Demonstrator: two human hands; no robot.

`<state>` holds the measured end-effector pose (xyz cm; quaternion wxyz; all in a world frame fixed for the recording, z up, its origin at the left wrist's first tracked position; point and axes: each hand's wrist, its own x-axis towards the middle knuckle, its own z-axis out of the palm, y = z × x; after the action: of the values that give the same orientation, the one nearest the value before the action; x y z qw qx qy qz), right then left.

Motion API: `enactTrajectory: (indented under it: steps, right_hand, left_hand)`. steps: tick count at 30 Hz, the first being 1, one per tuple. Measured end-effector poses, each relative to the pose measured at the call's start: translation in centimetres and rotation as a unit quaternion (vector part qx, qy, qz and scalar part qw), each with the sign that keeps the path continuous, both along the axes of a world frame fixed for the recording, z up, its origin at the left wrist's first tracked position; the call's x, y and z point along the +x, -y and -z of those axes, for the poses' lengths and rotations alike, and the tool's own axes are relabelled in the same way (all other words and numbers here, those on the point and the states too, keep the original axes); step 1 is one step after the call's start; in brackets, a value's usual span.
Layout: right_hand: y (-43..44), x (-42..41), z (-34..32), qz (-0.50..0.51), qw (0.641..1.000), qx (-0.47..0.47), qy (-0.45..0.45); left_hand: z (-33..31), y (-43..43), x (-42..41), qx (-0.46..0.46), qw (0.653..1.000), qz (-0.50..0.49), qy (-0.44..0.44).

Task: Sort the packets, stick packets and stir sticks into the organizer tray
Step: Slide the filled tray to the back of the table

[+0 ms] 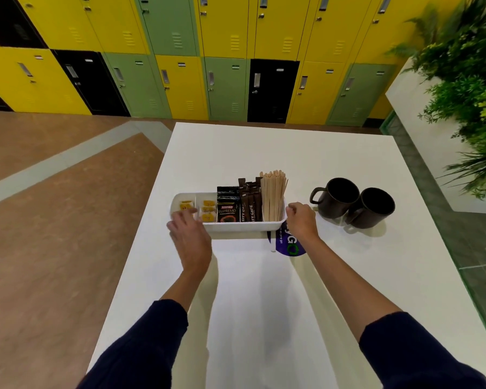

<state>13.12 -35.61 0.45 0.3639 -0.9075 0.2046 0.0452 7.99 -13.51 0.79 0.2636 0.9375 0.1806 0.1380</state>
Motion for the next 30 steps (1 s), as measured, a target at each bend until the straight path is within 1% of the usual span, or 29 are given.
enactTrajectory:
  steps: [3,8,12,15,19,24,30]
  right_hand:
    - [-0.4,0.0,0.7,0.006,1.0,-0.006,0.011]
    - [-1.3,-0.5,1.6,0.038,0.999,-0.015,0.011]
    - [-1.8,-0.6,2.2,0.07,0.997,-0.004,0.022]
    - [-2.2,-0.5,2.3,0.084,0.996,-0.011,0.023]
    - [-2.5,0.3,2.4,0.097,0.995,-0.02,0.016]
    - [-3.5,2.8,2.0,0.111,0.993,0.003,0.05]
    - [-4.9,8.2,0.8,0.111,0.991,0.028,0.072]
  left_hand:
    - [-0.1,-1.8,0.3,-0.055,0.993,-0.089,-0.052]
    - [0.2,-3.0,0.9,-0.148,0.981,-0.119,-0.044]
    - [0.6,-3.7,1.2,-0.193,0.975,-0.093,-0.051]
    - [0.6,-4.2,1.5,-0.22,0.971,-0.091,-0.032]
    - [-0.1,-4.7,2.7,-0.232,0.969,-0.084,-0.007]
    - [-1.2,-5.8,5.8,-0.263,0.963,-0.066,0.012]
    - [-2.7,-7.8,11.6,-0.265,0.962,-0.05,0.037]
